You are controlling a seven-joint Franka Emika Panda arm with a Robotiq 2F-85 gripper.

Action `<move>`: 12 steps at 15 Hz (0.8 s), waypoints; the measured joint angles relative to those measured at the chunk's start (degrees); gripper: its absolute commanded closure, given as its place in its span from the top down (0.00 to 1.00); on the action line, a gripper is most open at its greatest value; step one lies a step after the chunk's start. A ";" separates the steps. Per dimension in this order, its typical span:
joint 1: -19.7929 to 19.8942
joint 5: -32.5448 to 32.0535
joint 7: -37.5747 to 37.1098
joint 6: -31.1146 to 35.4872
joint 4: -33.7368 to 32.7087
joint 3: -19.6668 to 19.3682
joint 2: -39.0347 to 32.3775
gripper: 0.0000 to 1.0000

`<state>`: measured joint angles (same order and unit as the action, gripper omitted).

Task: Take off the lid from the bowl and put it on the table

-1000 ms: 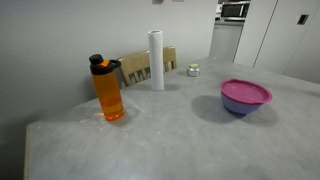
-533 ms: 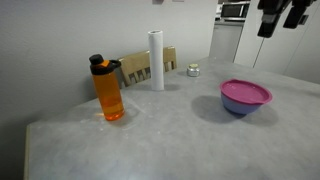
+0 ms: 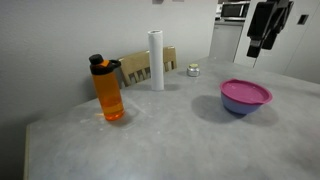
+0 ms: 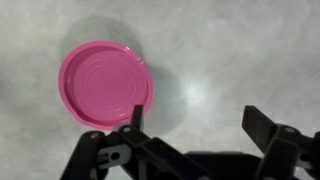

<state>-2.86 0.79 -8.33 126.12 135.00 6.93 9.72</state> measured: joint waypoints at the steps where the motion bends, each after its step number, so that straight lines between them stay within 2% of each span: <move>1: -0.20 1.97 3.28 2.66 0.55 -0.62 -0.66 1.00; 3: -0.51 3.88 6.70 6.30 1.52 -1.28 -1.28 1.00; 6: -0.82 3.98 6.97 6.68 1.71 -1.32 -1.17 1.00; 7: -0.85 2.61 5.01 6.21 1.56 -1.14 -1.17 1.00; 10: -0.84 -5.06 -9.50 3.87 0.02 0.10 -2.07 1.00; 12: -0.84 -8.42 -18.05 2.36 -2.40 0.56 -5.05 1.00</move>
<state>-3.70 -7.63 -26.39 128.49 132.60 7.49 4.67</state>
